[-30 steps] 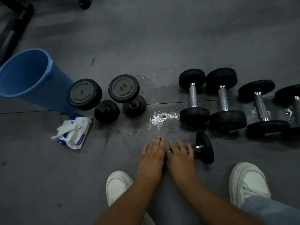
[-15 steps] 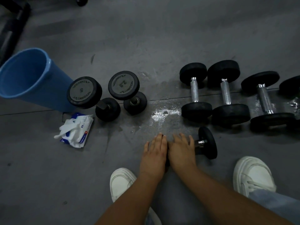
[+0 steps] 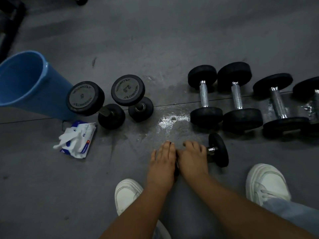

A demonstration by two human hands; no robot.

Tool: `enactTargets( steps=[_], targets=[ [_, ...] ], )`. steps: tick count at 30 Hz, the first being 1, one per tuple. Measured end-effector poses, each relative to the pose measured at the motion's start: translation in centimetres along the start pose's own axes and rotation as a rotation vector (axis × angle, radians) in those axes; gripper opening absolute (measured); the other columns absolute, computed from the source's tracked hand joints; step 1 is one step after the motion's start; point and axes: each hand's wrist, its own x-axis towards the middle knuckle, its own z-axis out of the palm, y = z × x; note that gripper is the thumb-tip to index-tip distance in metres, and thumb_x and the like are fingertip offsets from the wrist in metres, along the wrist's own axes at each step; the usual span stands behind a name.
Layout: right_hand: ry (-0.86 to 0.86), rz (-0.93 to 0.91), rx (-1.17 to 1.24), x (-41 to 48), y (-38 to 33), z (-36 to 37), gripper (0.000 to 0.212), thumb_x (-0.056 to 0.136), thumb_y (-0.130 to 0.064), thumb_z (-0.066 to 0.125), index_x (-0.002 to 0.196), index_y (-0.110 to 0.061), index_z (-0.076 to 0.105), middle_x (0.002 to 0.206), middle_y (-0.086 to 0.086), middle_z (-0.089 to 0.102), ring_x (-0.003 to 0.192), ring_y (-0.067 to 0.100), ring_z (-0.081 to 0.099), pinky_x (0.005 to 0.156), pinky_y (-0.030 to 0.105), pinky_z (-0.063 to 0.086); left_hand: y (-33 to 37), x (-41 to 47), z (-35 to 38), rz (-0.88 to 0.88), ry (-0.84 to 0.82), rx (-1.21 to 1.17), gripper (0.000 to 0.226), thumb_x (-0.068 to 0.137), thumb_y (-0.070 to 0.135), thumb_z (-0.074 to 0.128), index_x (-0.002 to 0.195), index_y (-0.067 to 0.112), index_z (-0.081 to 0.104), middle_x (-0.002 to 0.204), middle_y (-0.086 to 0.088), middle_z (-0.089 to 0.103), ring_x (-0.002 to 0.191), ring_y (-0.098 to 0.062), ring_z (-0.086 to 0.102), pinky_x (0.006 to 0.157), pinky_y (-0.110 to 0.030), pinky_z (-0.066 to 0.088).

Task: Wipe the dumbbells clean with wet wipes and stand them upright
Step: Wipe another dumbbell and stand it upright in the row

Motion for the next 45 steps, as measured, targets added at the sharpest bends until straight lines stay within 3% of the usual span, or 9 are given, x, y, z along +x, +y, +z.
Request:
enactTargets(
  steps=[7,10,13,17,22,31,34,37,45],
  targets=[
    [-0.061,0.094,0.373,-4.1,0.8,0.1,0.023,0.089,-0.028,0.052,0.079,-0.020,0.071,0.081,0.002,0.057,0.075,0.025,0.053,0.062,0.031,0.042,-0.2,0.4,0.1,-0.015,-0.003,-0.023,0.090,0.077,0.036,0.074,0.151,0.010,0.030,0.159,-0.008,0.028,0.146,-0.024,0.031,0.115,-0.048,0.028],
    [-0.234,0.799,1.122,-4.1,-0.5,0.0,0.020,0.094,-0.010,0.053,0.086,-0.009,0.071,0.080,0.008,0.066,0.072,0.021,0.057,0.059,0.023,0.038,-0.1,0.4,-0.2,0.005,-0.055,-0.017,0.099,0.081,0.036,0.070,0.156,0.013,0.011,0.165,-0.004,0.006,0.152,-0.021,0.010,0.120,-0.045,0.012],
    [-0.454,1.279,1.806,-2.0,-2.1,0.4,0.044,0.097,-0.004,0.040,0.062,-0.009,0.066,0.064,0.005,0.060,0.064,0.018,0.051,0.056,0.025,0.041,0.1,0.0,0.1,-0.024,-0.025,-0.011,0.101,0.068,0.033,0.081,0.150,0.011,0.028,0.160,-0.007,0.028,0.145,-0.024,0.032,0.113,-0.048,0.031],
    [-0.446,1.354,2.039,-2.4,-4.0,-1.0,0.032,0.099,-0.015,0.044,0.082,-0.010,0.070,0.073,0.008,0.069,0.071,0.019,0.060,0.053,0.024,0.048,-0.1,0.2,0.6,-0.020,-0.036,-0.039,0.099,0.078,0.031,0.073,0.155,0.013,0.014,0.164,-0.005,0.011,0.151,-0.022,0.016,0.119,-0.046,0.018],
    [-0.453,1.348,2.071,-2.3,-4.0,-0.7,0.024,0.099,-0.021,0.047,0.098,-0.010,0.067,0.081,0.009,0.073,0.079,0.022,0.066,0.063,0.030,0.051,0.4,-0.2,0.9,-0.048,0.023,-0.064,0.088,0.071,0.024,0.079,0.145,0.011,0.033,0.155,-0.009,0.037,0.139,-0.024,0.043,0.106,-0.047,0.043],
    [-0.397,1.130,1.765,-2.3,-3.9,0.0,0.026,0.098,-0.028,0.054,0.108,-0.010,0.070,0.098,0.008,0.074,0.093,0.021,0.070,0.084,0.032,0.055,0.1,0.1,0.8,-0.028,0.033,-0.072,0.074,0.089,0.024,0.063,0.152,0.012,0.025,0.161,-0.007,0.024,0.147,-0.023,0.029,0.115,-0.046,0.030],
    [-0.154,0.678,1.235,-2.9,-2.1,0.1,0.024,0.093,-0.031,0.059,0.086,-0.013,0.074,0.077,0.002,0.070,0.078,0.020,0.065,0.068,0.026,0.051,0.0,0.2,0.5,-0.012,-0.024,-0.104,0.084,0.089,0.027,0.060,0.156,0.013,0.012,0.165,-0.004,0.005,0.152,-0.020,0.010,0.121,-0.043,0.015],
    [0.028,0.165,0.273,-1.3,0.1,0.7,0.012,0.083,-0.034,0.066,0.092,-0.030,0.073,0.101,0.001,0.066,0.094,0.027,0.058,0.078,0.039,0.046,0.0,0.2,-0.2,-0.004,-0.045,-0.099,0.092,0.087,0.032,0.065,0.157,0.015,0.007,0.165,-0.003,-0.001,0.152,-0.018,0.003,0.121,-0.041,0.010],
    [-0.196,-0.093,-0.002,-1.0,0.4,0.1,0.045,0.086,-0.032,0.037,0.125,-0.032,0.060,0.146,0.002,0.045,0.135,0.027,0.038,0.108,0.051,0.027,0.0,0.5,-0.5,-0.017,-0.071,-0.082,0.098,0.085,0.033,0.067,0.157,0.016,0.002,0.165,-0.001,-0.005,0.152,-0.017,0.000,0.122,-0.040,0.008]
  ],
)
